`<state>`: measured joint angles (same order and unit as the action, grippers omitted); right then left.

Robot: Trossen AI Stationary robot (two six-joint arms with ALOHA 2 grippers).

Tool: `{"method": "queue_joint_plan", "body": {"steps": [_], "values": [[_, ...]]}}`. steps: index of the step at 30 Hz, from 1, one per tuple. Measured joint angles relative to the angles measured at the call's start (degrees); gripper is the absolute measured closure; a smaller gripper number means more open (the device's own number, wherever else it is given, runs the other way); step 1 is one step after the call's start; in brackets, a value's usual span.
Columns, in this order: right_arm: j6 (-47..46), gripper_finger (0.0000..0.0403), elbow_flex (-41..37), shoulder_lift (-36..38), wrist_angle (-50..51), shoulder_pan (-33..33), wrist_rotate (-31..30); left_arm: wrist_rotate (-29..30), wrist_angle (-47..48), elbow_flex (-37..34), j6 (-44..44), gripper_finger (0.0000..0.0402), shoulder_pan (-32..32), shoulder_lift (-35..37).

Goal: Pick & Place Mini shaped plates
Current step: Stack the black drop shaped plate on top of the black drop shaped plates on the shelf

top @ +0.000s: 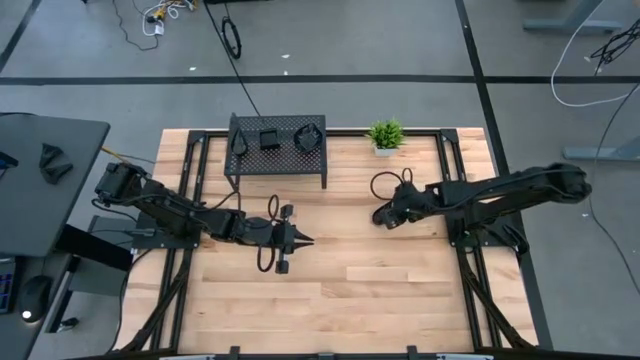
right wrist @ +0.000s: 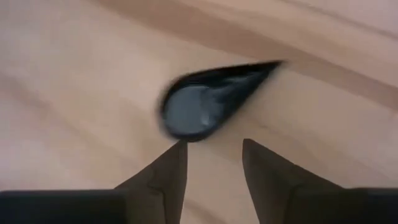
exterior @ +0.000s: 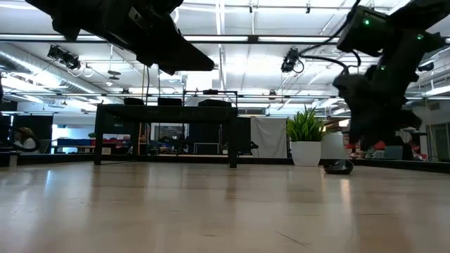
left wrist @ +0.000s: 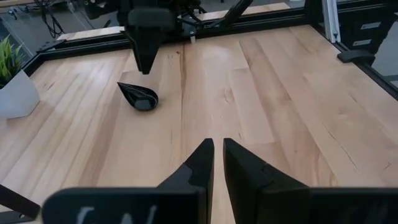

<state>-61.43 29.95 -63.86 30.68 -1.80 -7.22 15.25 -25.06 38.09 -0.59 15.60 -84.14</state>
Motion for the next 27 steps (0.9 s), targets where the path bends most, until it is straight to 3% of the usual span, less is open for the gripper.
{"method": "queue_joint_plan", "body": {"steps": [4,15,27], "values": [[-3.09,0.0251,0.00,-1.77,-0.18,1.04,-5.72,0.00,0.02,0.00,0.12,0.0362,0.02,0.00],[-4.32,0.0289,0.00,-10.62,-4.56,1.05,-7.72,0.00,0.05,0.00,-0.02,0.0362,0.02,-0.02],[-2.46,0.0390,0.00,-12.21,-7.40,1.72,-9.38,0.04,0.07,0.00,-0.04,0.0362,0.02,-0.02]]}}
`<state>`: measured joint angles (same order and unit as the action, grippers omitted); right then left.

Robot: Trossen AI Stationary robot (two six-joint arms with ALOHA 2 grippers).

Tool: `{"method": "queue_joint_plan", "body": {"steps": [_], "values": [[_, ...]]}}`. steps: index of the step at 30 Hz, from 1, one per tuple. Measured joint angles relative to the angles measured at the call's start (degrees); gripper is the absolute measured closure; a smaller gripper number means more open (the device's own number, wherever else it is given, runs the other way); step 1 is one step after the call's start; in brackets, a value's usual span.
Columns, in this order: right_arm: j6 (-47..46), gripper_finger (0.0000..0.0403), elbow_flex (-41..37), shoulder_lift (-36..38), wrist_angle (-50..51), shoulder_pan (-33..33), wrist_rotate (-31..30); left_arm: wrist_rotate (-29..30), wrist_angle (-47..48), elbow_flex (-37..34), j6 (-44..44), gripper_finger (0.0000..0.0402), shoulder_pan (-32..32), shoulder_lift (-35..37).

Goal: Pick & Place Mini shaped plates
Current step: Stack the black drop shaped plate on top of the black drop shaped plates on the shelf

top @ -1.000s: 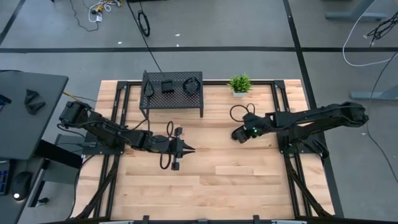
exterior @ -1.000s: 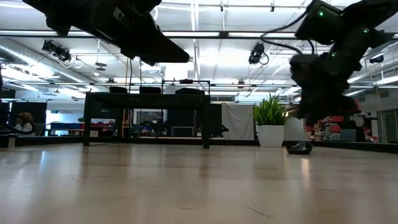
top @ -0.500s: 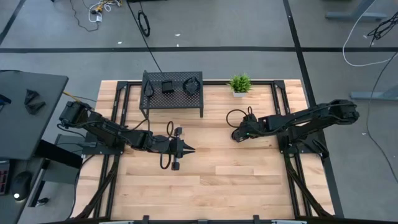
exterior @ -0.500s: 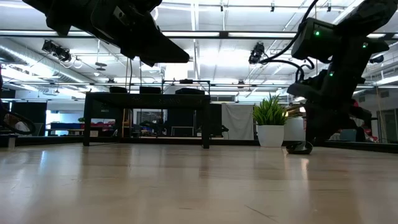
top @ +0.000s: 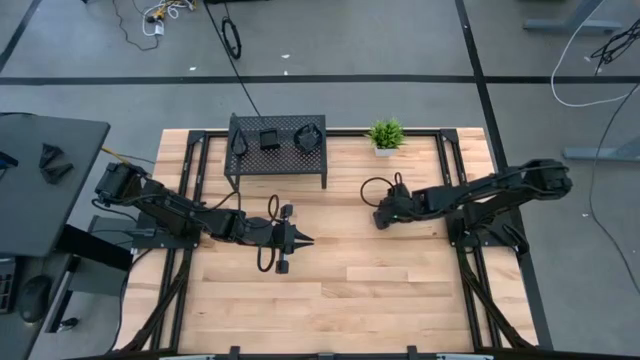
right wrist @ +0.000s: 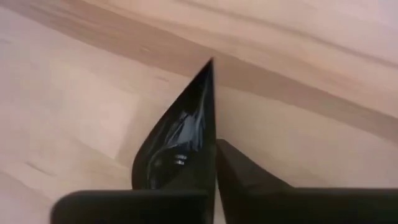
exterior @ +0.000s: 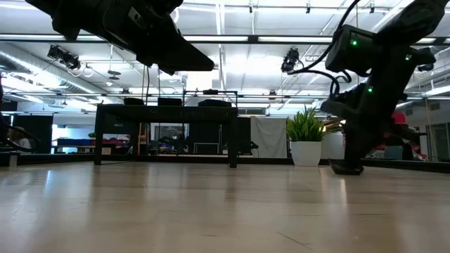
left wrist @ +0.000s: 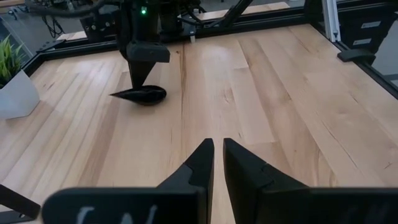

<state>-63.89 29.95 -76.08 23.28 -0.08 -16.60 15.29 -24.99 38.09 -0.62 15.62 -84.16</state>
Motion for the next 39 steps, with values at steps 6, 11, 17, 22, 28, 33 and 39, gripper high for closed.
{"method": "queue_joint_plan", "body": {"steps": [6,11,17,22,28,33,39], "values": [[4.82,0.0397,0.00,0.53,-11.49,3.45,-3.65,0.15,-1.77,0.00,1.51,0.0362,-0.02,0.00],[10.28,0.0401,0.02,0.53,-24.53,8.67,-13.40,-0.09,-5.05,0.02,7.31,0.0362,-0.07,0.00],[21.11,0.0401,0.04,-1.66,-42.23,16.16,-30.60,1.14,-9.26,0.04,6.20,0.0344,-1.61,0.00],[31.45,0.0402,2.10,-6.30,-51.16,19.88,-42.51,10.96,-11.15,0.07,-2.92,0.0279,-1.68,-1.61],[45.16,0.0402,11.64,-15.03,-51.35,21.01,-52.65,18.60,-19.33,1.01,-6.49,0.0221,-2.36,-7.27],[53.29,0.0403,18.49,-20.81,-51.40,21.14,-54.93,24.95,-19.52,4.21,-9.67,0.0226,-2.31,-10.64],[55.73,0.0403,21.07,-23.69,-51.56,21.56,-55.42,33.14,-19.33,5.62,-10.54,0.0259,-2.27,-11.52]]}}
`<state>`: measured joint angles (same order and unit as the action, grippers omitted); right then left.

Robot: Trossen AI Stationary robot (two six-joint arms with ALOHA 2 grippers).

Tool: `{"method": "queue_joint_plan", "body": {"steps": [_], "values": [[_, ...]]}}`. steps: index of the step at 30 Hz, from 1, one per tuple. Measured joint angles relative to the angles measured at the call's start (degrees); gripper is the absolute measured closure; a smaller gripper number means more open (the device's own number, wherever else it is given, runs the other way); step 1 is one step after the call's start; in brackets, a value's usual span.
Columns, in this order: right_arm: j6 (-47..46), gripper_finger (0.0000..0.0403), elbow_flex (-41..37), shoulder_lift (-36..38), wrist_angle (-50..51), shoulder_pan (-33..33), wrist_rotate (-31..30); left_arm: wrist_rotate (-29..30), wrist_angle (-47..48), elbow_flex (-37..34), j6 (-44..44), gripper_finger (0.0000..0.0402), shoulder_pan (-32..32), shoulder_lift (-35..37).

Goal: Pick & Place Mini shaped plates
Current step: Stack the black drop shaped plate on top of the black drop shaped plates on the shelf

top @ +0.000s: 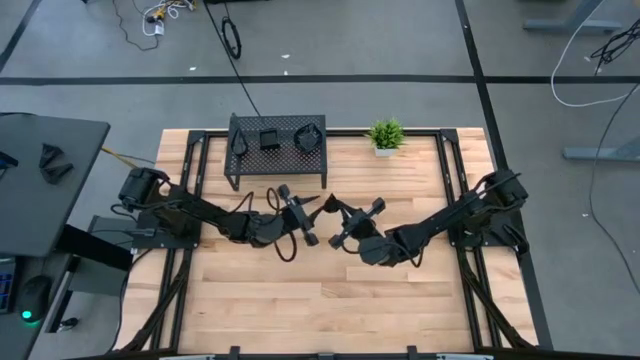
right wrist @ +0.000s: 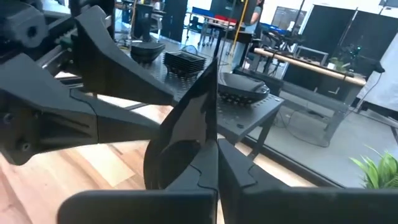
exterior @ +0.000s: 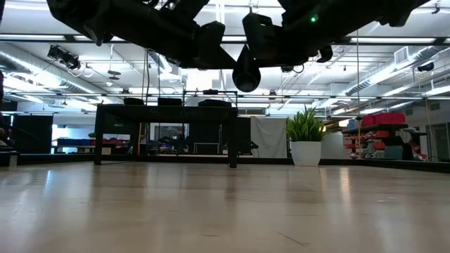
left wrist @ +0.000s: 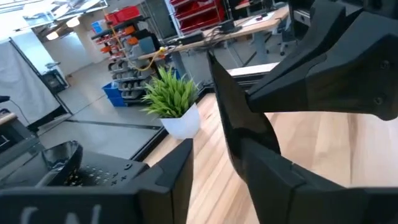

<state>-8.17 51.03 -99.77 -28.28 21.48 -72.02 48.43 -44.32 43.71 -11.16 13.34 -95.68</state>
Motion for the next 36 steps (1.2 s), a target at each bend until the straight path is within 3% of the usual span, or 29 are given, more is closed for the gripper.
{"method": "queue_joint_plan", "body": {"steps": [7,14,19,27,31,36], "values": [[0.31,0.0403,0.00,0.00,-1.74,0.65,-0.66,0.70,0.16,-0.01,1.77,0.0302,-0.04,0.00],[0.71,0.0403,0.00,0.00,-0.79,0.54,-1.44,-2.95,0.17,-0.01,1.88,0.0324,0.00,0.00],[0.72,0.0403,0.00,0.00,0.36,0.49,-5.39,-2.75,0.21,-0.01,2.36,0.0296,0.11,0.00],[-0.66,0.0403,-0.02,-0.44,-0.09,0.43,-4.97,-7.21,0.28,-0.03,8.28,0.0234,-1.94,0.00],[-0.29,0.0403,-0.09,-1.04,-2.00,0.43,-4.82,-8.20,0.52,-0.05,10.51,0.0229,-3.06,0.00],[-0.02,0.0403,-0.07,-1.44,-3.01,0.41,-4.01,-8.16,0.51,-0.07,10.54,0.0250,-3.56,0.02]]}}
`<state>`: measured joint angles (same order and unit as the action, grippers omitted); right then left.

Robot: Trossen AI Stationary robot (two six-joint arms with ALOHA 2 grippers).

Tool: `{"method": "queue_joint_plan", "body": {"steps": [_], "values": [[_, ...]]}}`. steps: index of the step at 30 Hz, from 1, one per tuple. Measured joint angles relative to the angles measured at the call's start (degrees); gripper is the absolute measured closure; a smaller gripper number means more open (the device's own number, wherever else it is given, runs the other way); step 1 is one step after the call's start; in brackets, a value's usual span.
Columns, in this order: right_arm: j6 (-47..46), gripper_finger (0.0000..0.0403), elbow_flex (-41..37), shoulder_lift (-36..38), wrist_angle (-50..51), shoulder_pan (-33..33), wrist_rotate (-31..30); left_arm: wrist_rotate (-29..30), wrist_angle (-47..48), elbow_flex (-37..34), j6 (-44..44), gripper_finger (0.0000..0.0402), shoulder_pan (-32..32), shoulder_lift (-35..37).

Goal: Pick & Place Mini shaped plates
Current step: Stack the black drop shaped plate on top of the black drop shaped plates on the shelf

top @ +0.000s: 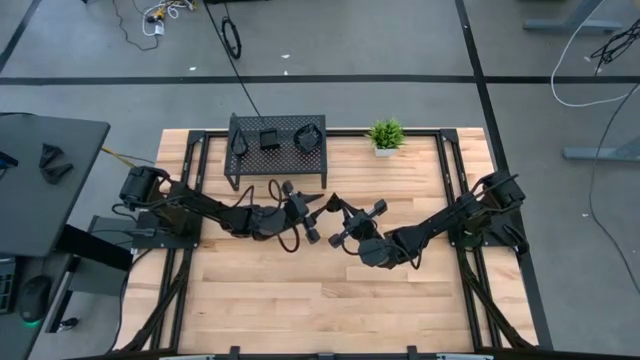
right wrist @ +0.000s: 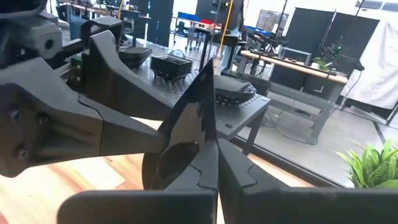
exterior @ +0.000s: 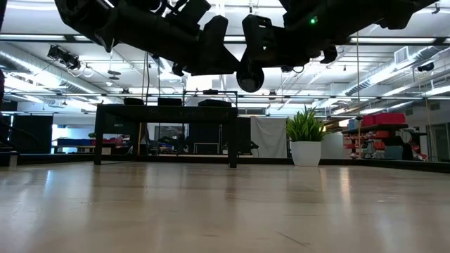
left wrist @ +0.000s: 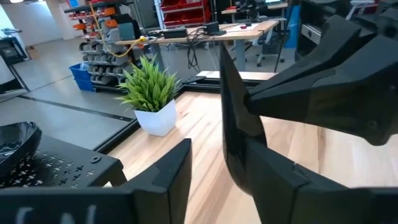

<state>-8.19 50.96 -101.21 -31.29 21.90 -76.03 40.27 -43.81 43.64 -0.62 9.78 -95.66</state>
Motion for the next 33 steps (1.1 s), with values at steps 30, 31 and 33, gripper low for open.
{"method": "queue_joint_plan", "body": {"steps": [30,31,33], "values": [[11.30,0.0330,0.00,1.47,-1.99,3.41,5.18,5.87,4.20,-0.02,-0.15,0.0397,0.28,0.58],[13.39,0.0323,0.00,1.64,-2.03,4.22,4.41,6.18,4.86,-0.02,0.03,0.0397,0.46,1.04],[17.14,0.0312,0.00,1.90,-2.05,5.83,1.92,6.46,8.22,-0.03,1.19,0.0397,0.80,2.94]]}}
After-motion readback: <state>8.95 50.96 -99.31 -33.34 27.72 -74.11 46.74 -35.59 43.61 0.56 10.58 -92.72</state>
